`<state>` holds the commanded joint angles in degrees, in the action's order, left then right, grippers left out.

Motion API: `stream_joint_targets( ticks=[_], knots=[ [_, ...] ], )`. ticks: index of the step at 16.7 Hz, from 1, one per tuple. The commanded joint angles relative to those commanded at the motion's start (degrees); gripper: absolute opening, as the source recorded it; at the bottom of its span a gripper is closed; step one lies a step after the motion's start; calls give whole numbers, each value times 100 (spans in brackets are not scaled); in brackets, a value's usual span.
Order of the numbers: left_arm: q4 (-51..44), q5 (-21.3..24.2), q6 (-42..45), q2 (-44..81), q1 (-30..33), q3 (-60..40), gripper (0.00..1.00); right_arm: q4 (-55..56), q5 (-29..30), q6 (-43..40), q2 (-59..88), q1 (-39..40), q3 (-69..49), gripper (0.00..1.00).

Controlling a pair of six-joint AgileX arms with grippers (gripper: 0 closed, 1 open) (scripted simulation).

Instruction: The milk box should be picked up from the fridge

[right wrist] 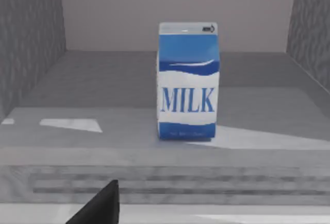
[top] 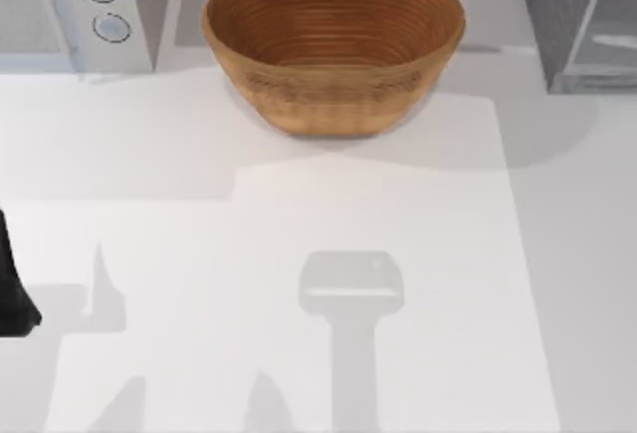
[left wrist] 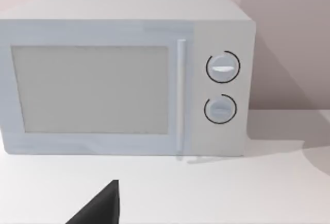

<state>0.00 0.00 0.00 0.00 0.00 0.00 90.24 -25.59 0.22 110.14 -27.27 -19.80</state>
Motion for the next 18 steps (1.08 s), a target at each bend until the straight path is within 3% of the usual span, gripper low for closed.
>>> stream_joint_targets(
  ticks=[8,18],
  knots=[
    [0,0,0,0,0,0,100,-1002,1036,14,1839,990,-2915,100],
    [0,0,0,0,0,0,100,-1323,1235,15,2183,1186,-3510,100]
  ],
)
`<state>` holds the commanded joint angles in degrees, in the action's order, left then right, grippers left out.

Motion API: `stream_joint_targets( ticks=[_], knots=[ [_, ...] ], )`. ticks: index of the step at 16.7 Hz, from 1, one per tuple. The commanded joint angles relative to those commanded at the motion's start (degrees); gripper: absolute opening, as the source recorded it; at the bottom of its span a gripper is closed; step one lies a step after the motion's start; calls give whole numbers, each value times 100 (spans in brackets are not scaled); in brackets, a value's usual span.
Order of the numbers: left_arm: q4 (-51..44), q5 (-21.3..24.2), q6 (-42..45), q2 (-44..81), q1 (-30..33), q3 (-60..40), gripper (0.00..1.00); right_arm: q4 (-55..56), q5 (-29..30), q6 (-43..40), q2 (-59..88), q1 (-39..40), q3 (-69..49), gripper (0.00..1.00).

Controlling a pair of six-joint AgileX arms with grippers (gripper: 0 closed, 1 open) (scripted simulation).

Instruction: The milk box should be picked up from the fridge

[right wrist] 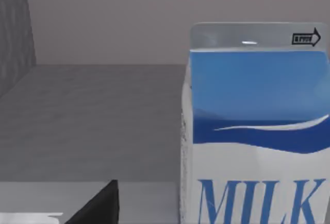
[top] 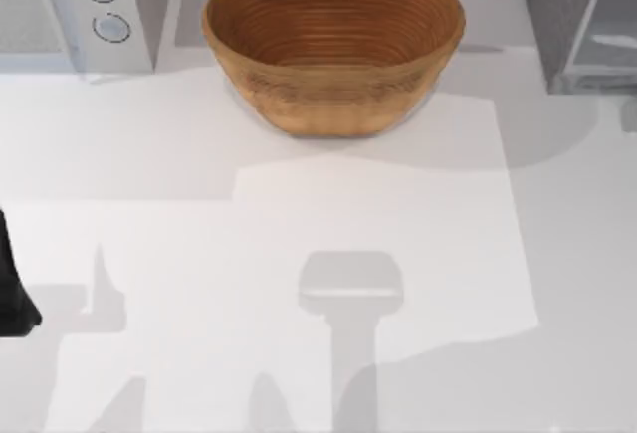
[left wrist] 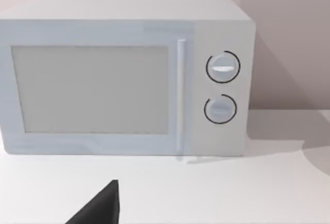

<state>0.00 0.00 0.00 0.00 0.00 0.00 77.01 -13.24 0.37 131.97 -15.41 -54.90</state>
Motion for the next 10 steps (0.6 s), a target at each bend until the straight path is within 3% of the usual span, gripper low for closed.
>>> stream_joint_targets(
  ticks=[6,10],
  knots=[
    [0,0,0,0,0,0,100,-732,161,-5,506,156,-1284,100],
    [0,0,0,0,0,0,100,-829,183,-7,558,178,-1408,100]
  ],
)
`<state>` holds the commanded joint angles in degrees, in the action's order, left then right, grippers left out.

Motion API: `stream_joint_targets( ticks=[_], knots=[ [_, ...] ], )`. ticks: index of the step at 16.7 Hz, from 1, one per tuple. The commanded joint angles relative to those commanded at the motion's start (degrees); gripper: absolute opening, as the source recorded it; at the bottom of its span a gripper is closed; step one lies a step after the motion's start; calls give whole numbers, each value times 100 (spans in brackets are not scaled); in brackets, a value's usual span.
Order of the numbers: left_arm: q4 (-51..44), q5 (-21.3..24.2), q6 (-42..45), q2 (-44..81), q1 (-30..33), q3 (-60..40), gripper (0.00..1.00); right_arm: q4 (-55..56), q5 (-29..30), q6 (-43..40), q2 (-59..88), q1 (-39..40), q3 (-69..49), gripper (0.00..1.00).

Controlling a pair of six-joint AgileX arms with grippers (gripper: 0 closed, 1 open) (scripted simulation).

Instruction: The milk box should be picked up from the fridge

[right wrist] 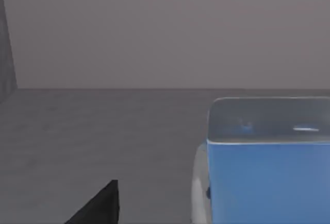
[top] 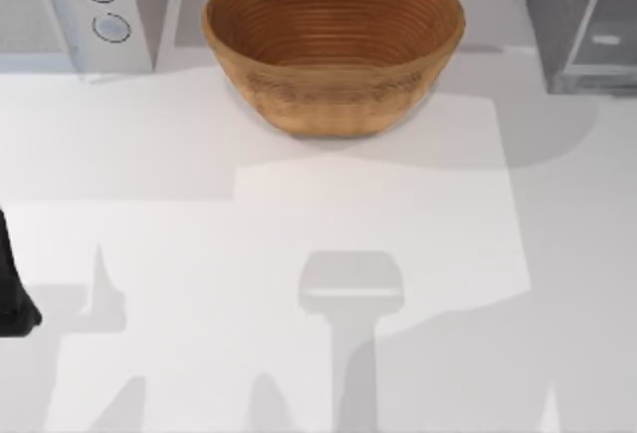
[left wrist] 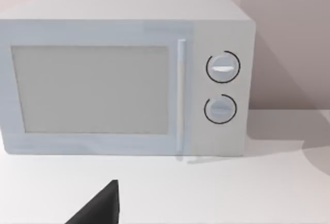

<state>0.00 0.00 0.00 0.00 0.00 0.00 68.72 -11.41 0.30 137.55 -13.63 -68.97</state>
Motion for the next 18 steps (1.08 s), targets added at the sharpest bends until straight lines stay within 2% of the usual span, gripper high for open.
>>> stream_joint_targets(
  ticks=[1,14,18],
  knots=[
    [0,0,0,0,0,0,100,0,0,0,0,0,0,100],
    [0,0,0,0,0,0,100,0,0,0,0,0,0,2],
    [0,0,0,0,0,0,100,0,0,0,0,0,0,0]
  ],
)
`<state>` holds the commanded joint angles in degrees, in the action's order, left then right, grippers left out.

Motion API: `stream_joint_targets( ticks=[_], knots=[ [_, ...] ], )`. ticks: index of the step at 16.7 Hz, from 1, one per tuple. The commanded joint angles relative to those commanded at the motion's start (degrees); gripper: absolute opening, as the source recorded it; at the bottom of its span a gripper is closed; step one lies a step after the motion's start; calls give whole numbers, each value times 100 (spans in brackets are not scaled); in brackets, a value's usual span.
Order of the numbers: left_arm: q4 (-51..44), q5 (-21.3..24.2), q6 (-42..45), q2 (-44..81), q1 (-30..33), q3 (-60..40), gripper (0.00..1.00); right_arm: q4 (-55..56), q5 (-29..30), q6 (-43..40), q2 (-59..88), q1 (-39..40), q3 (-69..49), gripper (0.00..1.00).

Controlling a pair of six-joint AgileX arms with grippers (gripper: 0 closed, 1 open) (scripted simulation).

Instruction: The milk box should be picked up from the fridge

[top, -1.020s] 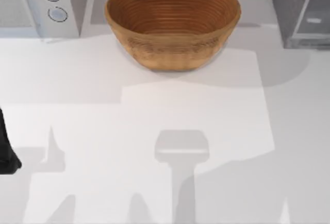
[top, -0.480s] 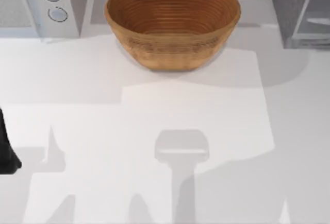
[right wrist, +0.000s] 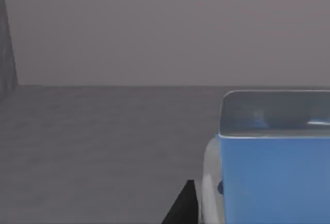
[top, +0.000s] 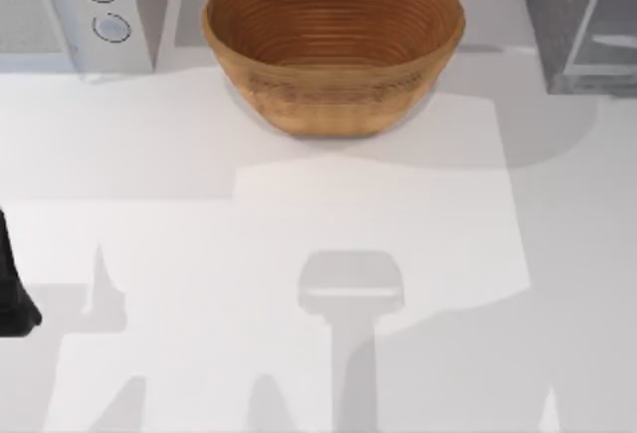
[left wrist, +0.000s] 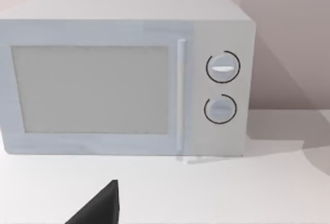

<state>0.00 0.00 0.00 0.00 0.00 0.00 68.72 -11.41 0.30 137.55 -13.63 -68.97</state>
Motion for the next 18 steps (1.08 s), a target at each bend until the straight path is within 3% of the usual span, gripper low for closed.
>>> stream_joint_targets(
  ticks=[18],
  knots=[
    [0,0,0,0,0,0,100,-816,-11,26,-835,-16,16,0]
  ],
)
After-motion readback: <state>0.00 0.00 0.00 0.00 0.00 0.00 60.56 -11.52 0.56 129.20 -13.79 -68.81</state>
